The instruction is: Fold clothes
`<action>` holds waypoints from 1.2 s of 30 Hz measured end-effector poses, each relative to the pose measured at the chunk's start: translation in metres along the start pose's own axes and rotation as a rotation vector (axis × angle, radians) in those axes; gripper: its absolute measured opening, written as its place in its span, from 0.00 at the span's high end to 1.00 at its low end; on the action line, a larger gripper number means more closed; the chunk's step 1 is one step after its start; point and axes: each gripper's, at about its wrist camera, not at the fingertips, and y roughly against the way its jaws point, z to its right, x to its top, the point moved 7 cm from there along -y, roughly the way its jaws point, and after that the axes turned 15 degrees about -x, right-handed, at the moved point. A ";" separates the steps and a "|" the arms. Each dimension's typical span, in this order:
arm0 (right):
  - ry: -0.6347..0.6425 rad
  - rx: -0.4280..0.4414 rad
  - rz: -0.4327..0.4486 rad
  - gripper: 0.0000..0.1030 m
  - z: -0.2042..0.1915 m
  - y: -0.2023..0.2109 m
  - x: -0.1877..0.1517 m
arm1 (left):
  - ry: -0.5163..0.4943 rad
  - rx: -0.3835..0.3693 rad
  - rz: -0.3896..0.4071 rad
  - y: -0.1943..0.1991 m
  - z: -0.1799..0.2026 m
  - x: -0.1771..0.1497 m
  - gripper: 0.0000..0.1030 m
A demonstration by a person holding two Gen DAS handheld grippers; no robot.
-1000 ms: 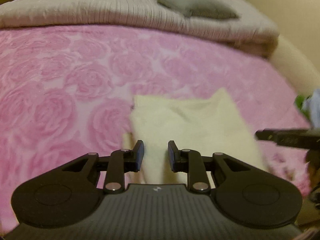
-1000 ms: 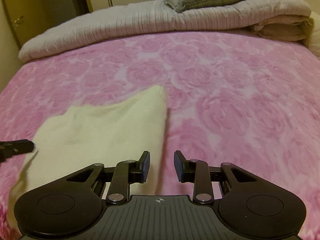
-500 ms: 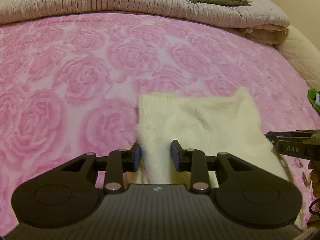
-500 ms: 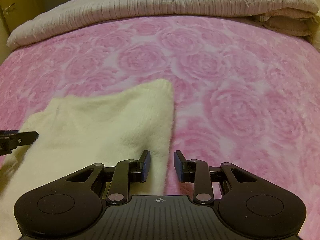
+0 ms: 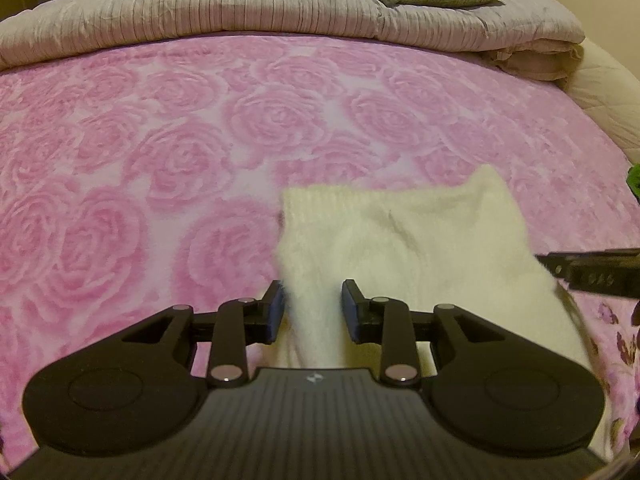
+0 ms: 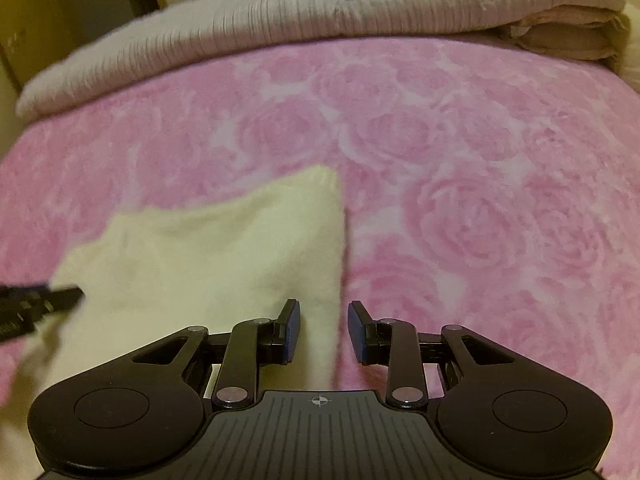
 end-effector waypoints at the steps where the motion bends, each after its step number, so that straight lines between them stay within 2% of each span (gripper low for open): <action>1: 0.006 -0.004 -0.004 0.69 0.001 -0.001 -0.001 | 0.006 -0.004 0.004 0.002 0.000 0.000 0.74; 5: -0.019 0.021 -0.021 0.69 0.012 0.006 -0.007 | 0.076 -0.051 0.036 0.022 -0.013 -0.005 0.73; 8: -0.098 0.088 -0.045 0.67 0.029 0.017 -0.018 | 0.201 -0.152 0.043 0.039 -0.031 -0.019 0.67; 11: -0.206 0.189 -0.085 0.55 0.035 0.016 -0.033 | 0.329 -0.255 0.043 0.050 -0.046 -0.036 0.61; 13: -0.278 0.256 -0.111 0.41 0.039 0.017 -0.043 | 0.407 -0.318 0.046 0.050 -0.051 -0.046 0.60; 15: -0.349 0.323 -0.138 0.36 0.044 0.017 -0.052 | 0.464 -0.364 0.049 0.046 -0.053 -0.052 0.57; 17: -0.421 0.391 -0.164 0.34 0.049 0.018 -0.061 | 0.499 -0.383 0.051 0.039 -0.055 -0.057 0.53; 20: -0.520 0.484 -0.201 0.32 0.055 0.018 -0.072 | 0.566 -0.411 0.060 0.028 -0.062 -0.062 0.40; 22: -0.548 0.513 -0.213 0.30 0.050 0.010 -0.071 | 0.629 -0.459 0.081 0.020 -0.067 -0.066 0.39; 26: -0.605 0.575 -0.238 0.29 0.044 -0.007 -0.068 | 0.656 -0.524 0.100 0.011 -0.065 -0.064 0.43; 29: -0.581 0.598 -0.232 0.29 0.037 -0.014 -0.061 | 0.639 -0.542 0.113 0.003 -0.062 -0.061 0.47; 31: -0.560 0.618 -0.230 0.35 0.032 -0.020 -0.056 | 0.623 -0.556 0.124 0.002 -0.062 -0.061 0.52; 34: -0.533 0.660 -0.243 0.48 0.026 -0.029 -0.051 | 0.624 -0.581 0.128 0.000 -0.062 -0.061 0.59; 36: -0.516 0.677 -0.259 0.52 0.026 -0.033 -0.050 | 0.619 -0.592 0.120 0.000 -0.062 -0.059 0.62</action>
